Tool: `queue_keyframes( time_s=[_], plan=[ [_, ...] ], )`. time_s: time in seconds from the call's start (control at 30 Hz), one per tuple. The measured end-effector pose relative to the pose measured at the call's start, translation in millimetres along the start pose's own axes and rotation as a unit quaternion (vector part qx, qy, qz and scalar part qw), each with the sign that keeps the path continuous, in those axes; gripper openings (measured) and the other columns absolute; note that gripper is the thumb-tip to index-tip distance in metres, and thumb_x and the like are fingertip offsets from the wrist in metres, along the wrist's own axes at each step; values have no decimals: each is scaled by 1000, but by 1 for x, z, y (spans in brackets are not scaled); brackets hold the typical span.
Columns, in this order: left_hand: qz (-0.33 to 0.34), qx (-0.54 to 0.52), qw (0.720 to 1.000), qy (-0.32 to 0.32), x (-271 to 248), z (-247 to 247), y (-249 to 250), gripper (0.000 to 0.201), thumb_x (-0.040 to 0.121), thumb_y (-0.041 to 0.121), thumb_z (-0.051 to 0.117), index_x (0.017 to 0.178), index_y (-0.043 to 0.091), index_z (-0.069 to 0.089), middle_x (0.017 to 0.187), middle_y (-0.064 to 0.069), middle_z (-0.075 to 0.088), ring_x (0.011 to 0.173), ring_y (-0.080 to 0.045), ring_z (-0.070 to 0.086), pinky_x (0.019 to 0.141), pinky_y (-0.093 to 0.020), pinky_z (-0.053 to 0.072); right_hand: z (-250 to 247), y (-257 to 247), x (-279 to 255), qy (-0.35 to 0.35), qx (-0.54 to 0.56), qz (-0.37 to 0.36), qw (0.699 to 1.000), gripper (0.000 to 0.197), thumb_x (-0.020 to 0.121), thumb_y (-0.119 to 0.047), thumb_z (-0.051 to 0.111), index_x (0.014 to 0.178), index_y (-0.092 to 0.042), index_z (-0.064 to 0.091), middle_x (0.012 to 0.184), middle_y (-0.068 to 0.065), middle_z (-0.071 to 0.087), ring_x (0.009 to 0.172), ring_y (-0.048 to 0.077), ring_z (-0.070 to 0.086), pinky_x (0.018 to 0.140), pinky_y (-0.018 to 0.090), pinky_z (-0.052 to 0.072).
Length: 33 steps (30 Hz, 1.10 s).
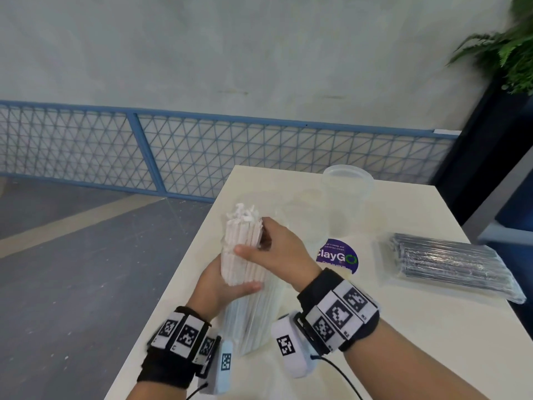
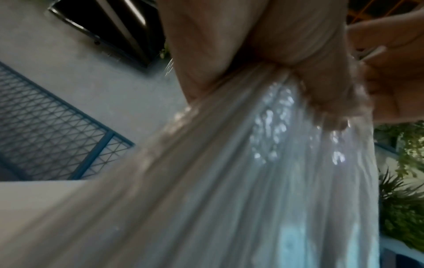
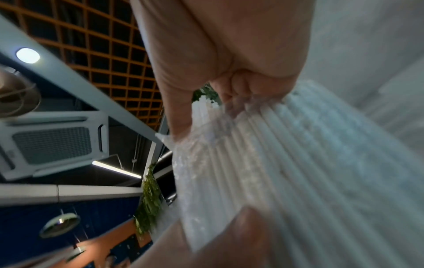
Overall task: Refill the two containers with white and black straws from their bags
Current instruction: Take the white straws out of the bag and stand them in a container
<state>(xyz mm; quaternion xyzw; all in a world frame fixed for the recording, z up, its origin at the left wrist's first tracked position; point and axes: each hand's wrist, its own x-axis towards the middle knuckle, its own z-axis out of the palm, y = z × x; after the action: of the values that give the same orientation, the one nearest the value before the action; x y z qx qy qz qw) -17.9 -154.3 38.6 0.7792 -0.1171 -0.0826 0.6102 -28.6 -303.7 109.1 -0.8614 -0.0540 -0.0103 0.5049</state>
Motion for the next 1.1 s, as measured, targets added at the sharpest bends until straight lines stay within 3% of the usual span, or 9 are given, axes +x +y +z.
queue_keyframes(
  time_s=[0.13,0.27,0.37,0.43,0.53,0.67,0.83,0.97,1.1],
  plan=[
    [28,-29,999,33,-3,-3,8,66,48,41,83,108,29,61,104,10,72,101,-5,65,86,-22,51,11,-7,2,-6,10,-9,1000,41,79,-38,68,113,-20,54,98,-11,61,89,8,58,74,16,43],
    [33,38,992,114,2,-4,12,56,59,24,88,107,25,59,92,13,69,91,-2,64,75,-17,47,12,-12,12,-9,82,-6,997,39,79,-29,71,113,-19,57,107,-4,67,99,12,62,89,29,49],
    [19,42,989,139,11,6,12,61,57,21,88,110,24,57,97,12,66,94,-6,62,75,-19,46,13,-9,19,19,89,-14,996,34,78,-24,72,109,-18,60,104,-4,67,99,13,61,87,24,46],
    [9,46,989,143,15,13,9,68,54,26,89,112,24,55,100,9,66,96,-9,61,80,-23,47,12,-7,23,33,84,-15,996,30,78,-25,71,106,-19,61,98,-6,66,95,11,61,83,20,45],
    [13,47,989,137,21,14,7,68,56,33,88,115,22,56,101,8,68,97,-9,63,83,-26,50,10,-4,27,57,95,-15,994,28,80,-27,70,105,-17,62,96,-5,65,92,12,61,85,24,47],
    [18,39,991,125,24,14,11,54,63,27,85,108,24,56,96,9,66,94,-8,62,75,-16,47,7,-5,32,86,135,-24,987,28,85,-25,64,110,-12,60,103,1,67,97,16,62,89,30,48],
    [22,40,995,92,28,15,11,48,68,29,81,110,26,56,94,20,64,91,5,59,69,-2,44,-7,-14,41,118,218,-27,968,25,89,-26,59,109,-11,57,104,6,66,101,23,63,93,41,50],
    [25,42,996,77,33,16,14,45,69,29,80,107,28,55,93,18,65,92,-1,61,74,-12,45,-20,-16,50,159,265,-36,950,41,83,-38,63,108,-6,59,105,14,67,98,28,64,91,47,51],
    [30,35,996,73,34,18,15,47,68,29,81,108,22,58,96,11,68,93,-5,64,78,-19,49,-27,-2,48,103,323,-5,941,46,76,-25,73,114,-6,56,110,17,66,100,28,65,87,41,54]
  ],
)
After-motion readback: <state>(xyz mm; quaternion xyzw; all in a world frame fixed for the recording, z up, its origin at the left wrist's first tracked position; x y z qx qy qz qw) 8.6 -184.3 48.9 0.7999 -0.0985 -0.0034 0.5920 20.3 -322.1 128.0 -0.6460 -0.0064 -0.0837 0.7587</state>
